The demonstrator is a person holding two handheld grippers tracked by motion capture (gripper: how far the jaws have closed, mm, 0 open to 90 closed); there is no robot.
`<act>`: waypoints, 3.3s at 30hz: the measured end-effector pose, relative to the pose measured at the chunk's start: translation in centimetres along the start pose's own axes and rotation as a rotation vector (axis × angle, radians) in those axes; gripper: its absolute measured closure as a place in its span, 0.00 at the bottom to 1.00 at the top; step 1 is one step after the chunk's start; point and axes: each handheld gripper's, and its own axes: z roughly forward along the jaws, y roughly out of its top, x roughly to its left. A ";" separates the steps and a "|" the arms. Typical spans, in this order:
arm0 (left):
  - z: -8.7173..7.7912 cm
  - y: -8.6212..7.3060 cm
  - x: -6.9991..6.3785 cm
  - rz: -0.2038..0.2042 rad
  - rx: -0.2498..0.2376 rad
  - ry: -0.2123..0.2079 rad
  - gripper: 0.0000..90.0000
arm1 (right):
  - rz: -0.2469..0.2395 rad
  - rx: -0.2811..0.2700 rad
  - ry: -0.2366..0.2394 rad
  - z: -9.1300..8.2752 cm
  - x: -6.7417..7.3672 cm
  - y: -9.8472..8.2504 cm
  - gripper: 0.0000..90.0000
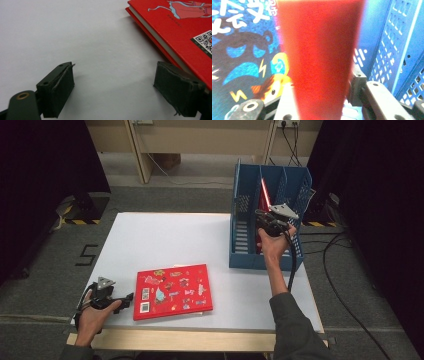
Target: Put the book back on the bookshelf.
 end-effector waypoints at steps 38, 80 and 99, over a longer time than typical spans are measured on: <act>0.0 0.0 0.0 0.001 -0.004 0.001 0.17 | -0.018 0.066 0.056 0.7 -0.1 -1.2 0.74; -0.5 0.0 -0.6 0.002 -0.011 -0.036 0.19 | 0.029 0.085 0.241 -10.8 3.3 -7.2 0.33; -1.3 -0.3 -1.1 0.000 -0.023 -0.049 0.23 | 0.041 0.183 0.372 -10.9 7.3 -11.5 0.35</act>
